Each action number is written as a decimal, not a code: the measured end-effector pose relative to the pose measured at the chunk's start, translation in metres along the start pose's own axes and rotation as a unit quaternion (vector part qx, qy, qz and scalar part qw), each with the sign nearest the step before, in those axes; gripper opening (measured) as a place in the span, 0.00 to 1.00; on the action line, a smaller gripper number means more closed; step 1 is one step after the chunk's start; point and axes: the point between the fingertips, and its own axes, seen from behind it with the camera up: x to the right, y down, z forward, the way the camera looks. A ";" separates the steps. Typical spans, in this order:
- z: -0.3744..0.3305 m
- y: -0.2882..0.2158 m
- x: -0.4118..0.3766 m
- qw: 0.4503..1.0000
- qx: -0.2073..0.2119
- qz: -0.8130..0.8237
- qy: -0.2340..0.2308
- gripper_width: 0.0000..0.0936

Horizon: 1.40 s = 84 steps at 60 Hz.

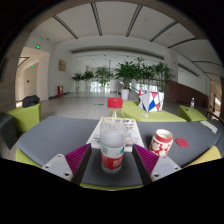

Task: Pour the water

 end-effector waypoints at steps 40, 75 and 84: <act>0.043 -0.029 -0.002 0.997 0.050 0.043 -0.038 0.34; 0.034 -0.166 0.083 0.575 0.064 0.739 -0.344 0.34; 0.058 -0.129 0.091 0.479 0.031 0.814 -0.329 0.34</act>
